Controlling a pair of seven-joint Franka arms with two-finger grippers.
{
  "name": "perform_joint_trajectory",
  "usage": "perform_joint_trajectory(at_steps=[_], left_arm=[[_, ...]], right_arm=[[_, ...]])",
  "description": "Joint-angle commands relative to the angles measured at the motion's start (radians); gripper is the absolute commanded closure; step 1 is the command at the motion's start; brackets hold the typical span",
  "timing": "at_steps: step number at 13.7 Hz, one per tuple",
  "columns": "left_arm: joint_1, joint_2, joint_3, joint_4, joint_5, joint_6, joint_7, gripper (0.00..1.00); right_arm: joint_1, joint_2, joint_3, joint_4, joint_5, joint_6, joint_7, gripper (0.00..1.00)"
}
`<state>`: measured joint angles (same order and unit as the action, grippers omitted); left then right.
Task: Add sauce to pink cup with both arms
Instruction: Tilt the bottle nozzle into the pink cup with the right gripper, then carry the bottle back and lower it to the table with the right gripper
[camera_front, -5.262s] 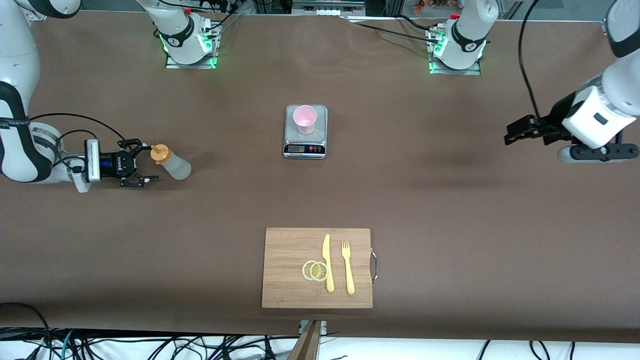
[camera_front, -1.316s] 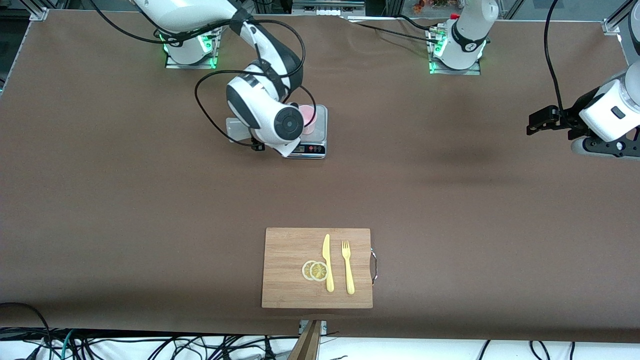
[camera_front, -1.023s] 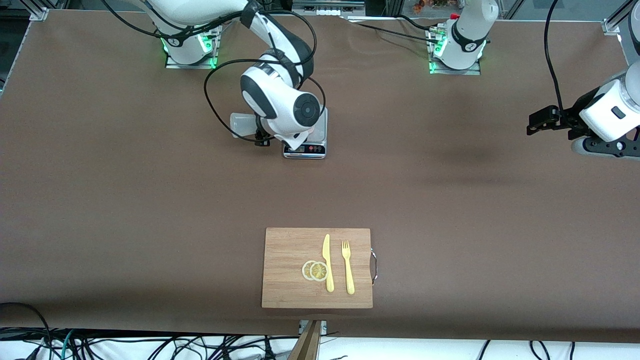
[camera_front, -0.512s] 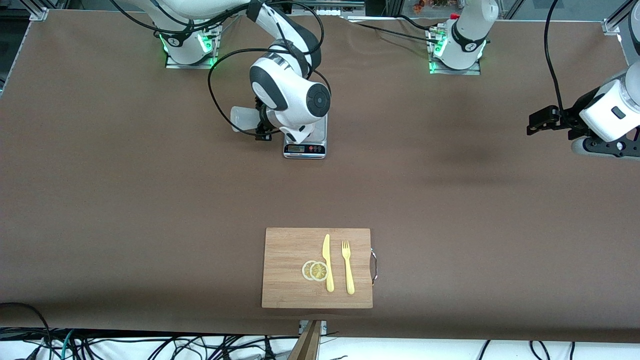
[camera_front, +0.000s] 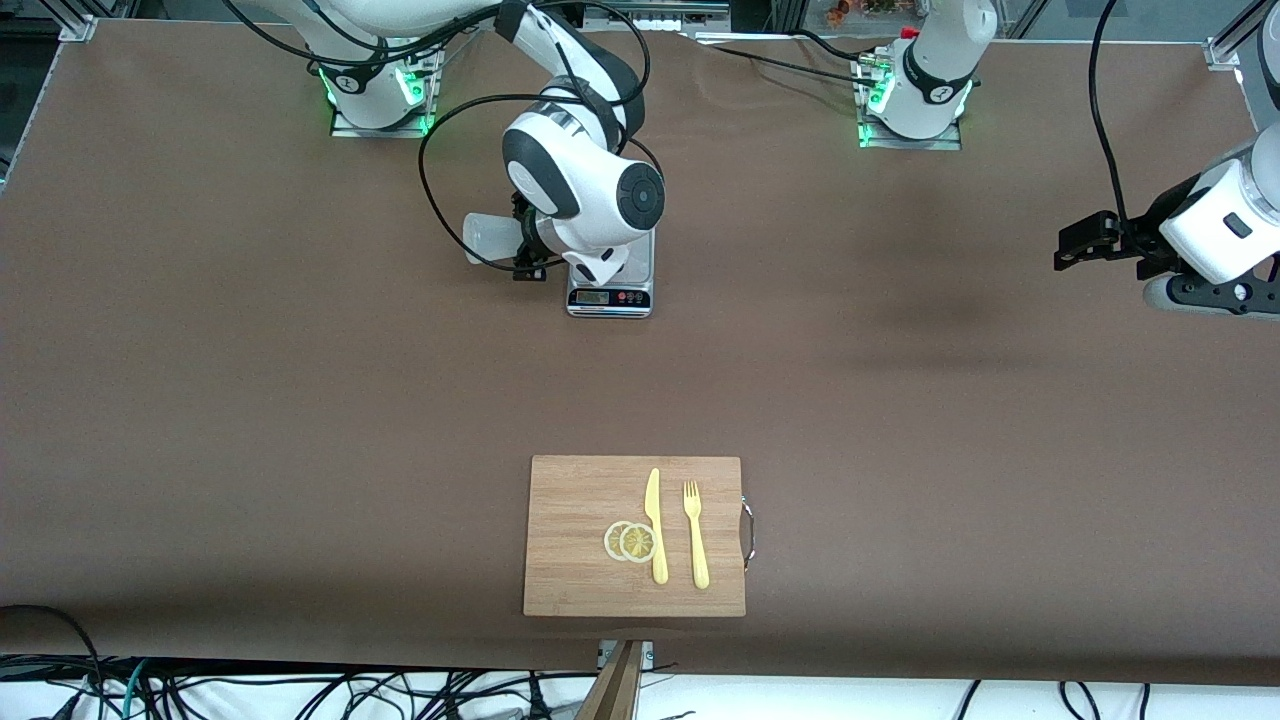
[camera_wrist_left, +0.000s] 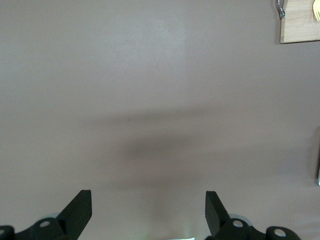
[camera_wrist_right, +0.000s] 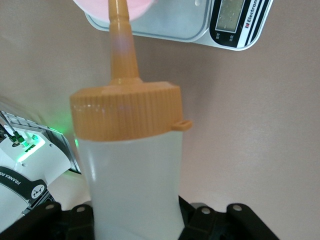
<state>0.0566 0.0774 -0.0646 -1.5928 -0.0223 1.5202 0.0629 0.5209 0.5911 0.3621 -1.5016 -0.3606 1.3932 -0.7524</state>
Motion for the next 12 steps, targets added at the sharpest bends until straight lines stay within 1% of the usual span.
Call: perform_joint_trajectory(at_steps=[1, 2, 4, 6, 8, 10, 12], left_arm=[[0.011, 0.013, -0.009, 0.025, 0.024, -0.012, 0.020, 0.00], [0.011, 0.013, -0.009, 0.025, 0.024, -0.012, 0.020, 0.00], [0.011, 0.013, -0.009, 0.025, 0.024, -0.012, 0.020, 0.00], [0.011, 0.013, -0.009, 0.025, 0.024, -0.012, 0.020, 0.00], [0.011, 0.013, -0.009, 0.025, 0.024, -0.012, 0.020, 0.00], [0.012, 0.013, -0.009, 0.025, 0.022, -0.012, 0.020, 0.00], [0.014, 0.013, -0.009, 0.027, 0.022, -0.012, 0.020, 0.00]], right_arm=[[-0.034, -0.002, 0.008, 0.014, -0.005, 0.006, -0.083, 1.00], [-0.063, -0.002, 0.005, 0.012, 0.034, 0.041, -0.135, 1.00], [-0.131, -0.001, 0.000, 0.011, 0.142, 0.101, -0.226, 1.00], [-0.174, -0.001, -0.009, 0.011, 0.219, 0.154, -0.303, 1.00], [-0.209, -0.001, -0.058, 0.006, 0.323, 0.214, -0.410, 1.00], [-0.269, -0.001, -0.107, -0.003, 0.466, 0.271, -0.560, 1.00], [-0.339, 0.004, -0.127, -0.003, 0.579, 0.279, -0.660, 1.00]])
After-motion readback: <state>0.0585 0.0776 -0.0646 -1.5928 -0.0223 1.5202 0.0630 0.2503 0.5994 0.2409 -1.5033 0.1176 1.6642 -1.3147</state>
